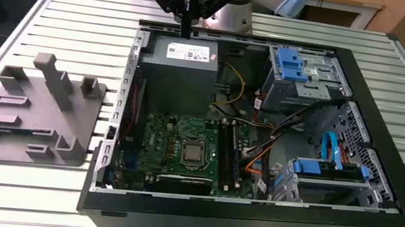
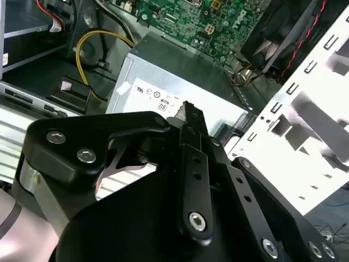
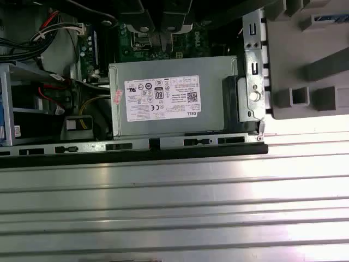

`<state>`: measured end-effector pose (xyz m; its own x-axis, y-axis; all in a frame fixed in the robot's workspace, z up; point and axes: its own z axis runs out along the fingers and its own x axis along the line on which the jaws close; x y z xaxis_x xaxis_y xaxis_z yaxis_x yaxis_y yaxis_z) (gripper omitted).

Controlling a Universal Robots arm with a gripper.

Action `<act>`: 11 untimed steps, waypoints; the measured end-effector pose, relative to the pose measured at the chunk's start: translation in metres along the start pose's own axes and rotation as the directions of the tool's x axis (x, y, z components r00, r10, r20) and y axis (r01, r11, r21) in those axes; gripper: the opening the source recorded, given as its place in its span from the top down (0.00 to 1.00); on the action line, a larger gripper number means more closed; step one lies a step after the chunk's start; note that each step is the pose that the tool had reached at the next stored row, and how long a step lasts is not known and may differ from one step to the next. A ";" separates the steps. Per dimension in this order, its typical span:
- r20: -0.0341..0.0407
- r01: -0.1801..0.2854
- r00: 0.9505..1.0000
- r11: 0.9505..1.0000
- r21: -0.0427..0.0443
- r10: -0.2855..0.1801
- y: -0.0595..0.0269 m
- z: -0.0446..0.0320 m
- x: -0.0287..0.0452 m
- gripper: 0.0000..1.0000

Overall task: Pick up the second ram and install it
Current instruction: 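Reach for the second ram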

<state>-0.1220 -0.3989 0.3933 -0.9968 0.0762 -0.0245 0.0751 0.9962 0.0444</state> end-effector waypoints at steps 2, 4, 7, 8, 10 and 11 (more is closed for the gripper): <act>0.000 0.000 1.000 1.000 0.000 0.000 0.0000 0.0000 0.0000 0.90; 0.000 0.000 1.000 1.000 0.000 0.000 0.0000 0.0000 0.0000 0.90; 0.000 0.000 1.000 1.000 0.000 0.000 -0.0001 -0.0001 0.0012 0.90; 0.000 0.000 1.000 1.000 0.000 0.000 -0.0002 -0.0001 0.0020 0.90; 0.000 0.000 1.000 1.000 0.000 0.000 -0.0004 -0.0002 0.0054 0.90; 0.000 0.000 1.000 1.000 0.000 0.000 -0.0006 -0.0002 0.0077 0.90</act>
<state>-0.1297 -0.3990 0.3933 -0.9968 0.0761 -0.0245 0.0750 0.9962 0.0444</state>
